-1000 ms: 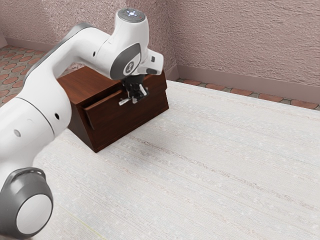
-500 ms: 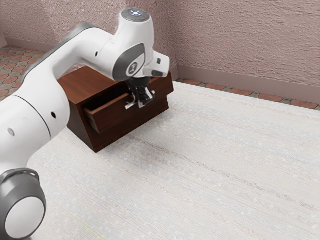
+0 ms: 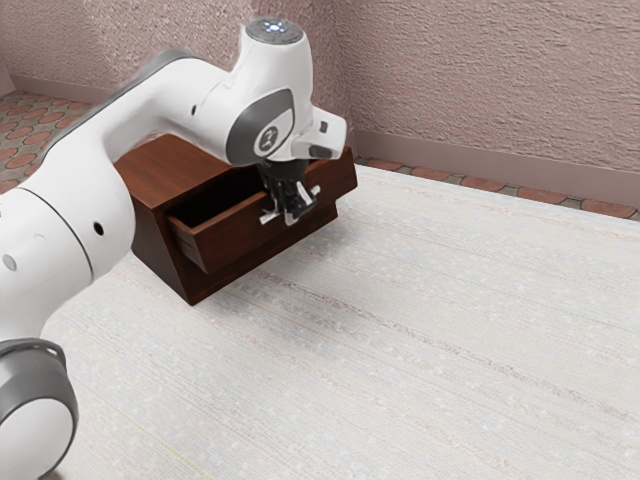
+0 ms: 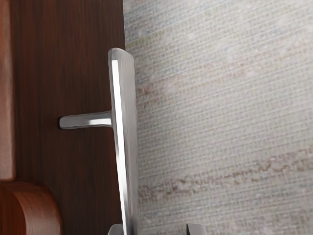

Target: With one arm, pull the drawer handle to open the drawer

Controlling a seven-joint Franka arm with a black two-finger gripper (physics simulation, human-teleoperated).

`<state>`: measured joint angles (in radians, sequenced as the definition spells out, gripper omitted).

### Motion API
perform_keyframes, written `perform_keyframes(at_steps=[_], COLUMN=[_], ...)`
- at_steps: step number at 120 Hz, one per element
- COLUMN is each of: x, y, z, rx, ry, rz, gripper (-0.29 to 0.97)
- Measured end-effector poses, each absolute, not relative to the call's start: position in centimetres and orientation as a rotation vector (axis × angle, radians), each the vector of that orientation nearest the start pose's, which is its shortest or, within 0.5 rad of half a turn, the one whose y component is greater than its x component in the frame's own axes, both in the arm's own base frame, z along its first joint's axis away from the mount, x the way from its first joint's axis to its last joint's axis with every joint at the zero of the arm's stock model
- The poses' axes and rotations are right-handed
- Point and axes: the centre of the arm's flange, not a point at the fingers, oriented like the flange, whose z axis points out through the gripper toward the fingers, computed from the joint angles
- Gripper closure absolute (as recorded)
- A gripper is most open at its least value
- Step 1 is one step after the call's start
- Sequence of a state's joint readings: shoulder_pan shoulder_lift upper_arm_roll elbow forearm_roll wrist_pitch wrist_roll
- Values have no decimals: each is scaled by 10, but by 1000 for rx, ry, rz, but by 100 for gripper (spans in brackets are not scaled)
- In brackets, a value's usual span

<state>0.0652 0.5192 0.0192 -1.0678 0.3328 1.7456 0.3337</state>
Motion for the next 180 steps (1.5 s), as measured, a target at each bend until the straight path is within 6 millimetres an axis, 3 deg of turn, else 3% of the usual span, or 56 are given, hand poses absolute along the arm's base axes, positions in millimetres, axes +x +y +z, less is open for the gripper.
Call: perform_keyframes(at_steps=[120, 154, 171, 176, 180], x=[701, 701, 693, 684, 668], y=[36, 30, 27, 19, 6], z=[568, 569, 581, 599, 629], rx=[-2787, -2814, -2824, -2820, -2810], ry=[466, 468, 468, 479, 500], rz=[-153, -169, -187, -223, -273], gripper=[62, 62, 63, 62, 57])
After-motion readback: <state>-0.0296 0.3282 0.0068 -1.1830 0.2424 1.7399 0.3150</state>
